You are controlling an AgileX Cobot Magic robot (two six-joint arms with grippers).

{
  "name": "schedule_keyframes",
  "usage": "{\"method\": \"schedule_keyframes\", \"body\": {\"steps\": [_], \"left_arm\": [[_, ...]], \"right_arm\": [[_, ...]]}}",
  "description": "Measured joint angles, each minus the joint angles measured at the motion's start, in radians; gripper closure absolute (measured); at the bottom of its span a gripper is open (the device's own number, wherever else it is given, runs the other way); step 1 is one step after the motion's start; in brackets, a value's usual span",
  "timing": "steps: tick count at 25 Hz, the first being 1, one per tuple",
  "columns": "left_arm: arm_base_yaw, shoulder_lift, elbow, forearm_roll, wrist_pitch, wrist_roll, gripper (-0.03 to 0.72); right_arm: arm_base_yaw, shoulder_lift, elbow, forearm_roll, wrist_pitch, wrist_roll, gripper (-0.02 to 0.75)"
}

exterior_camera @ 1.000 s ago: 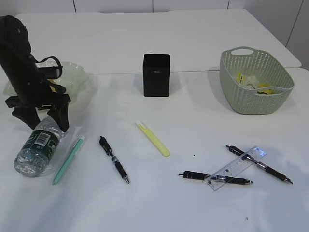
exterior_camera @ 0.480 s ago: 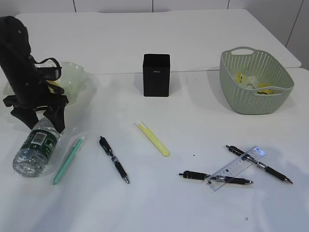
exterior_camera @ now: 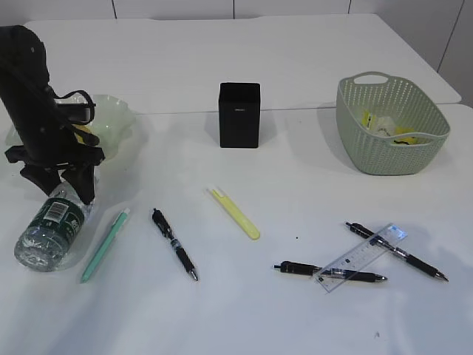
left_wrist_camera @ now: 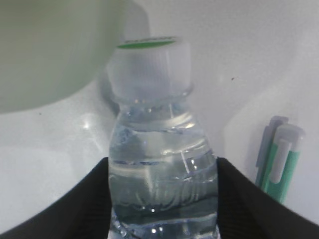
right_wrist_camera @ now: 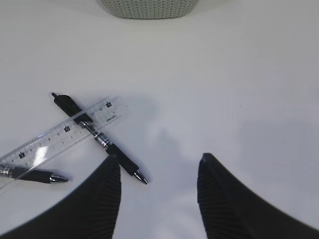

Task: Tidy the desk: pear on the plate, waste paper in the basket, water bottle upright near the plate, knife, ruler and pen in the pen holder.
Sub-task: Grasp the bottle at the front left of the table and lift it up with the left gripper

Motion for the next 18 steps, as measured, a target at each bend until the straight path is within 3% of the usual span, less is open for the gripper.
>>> {"method": "schedule_keyframes", "body": {"steps": [6,18], "left_arm": [[0.0,0.015,-0.016,-0.002,0.016,0.0,0.331],[0.0,0.015,-0.018,-0.002,0.019,0.0,0.336]], "right_arm": [[0.0,0.0,0.0,0.0,0.0,0.0,0.333],[0.0,0.0,0.0,0.0,0.0,0.0,0.333]]}}
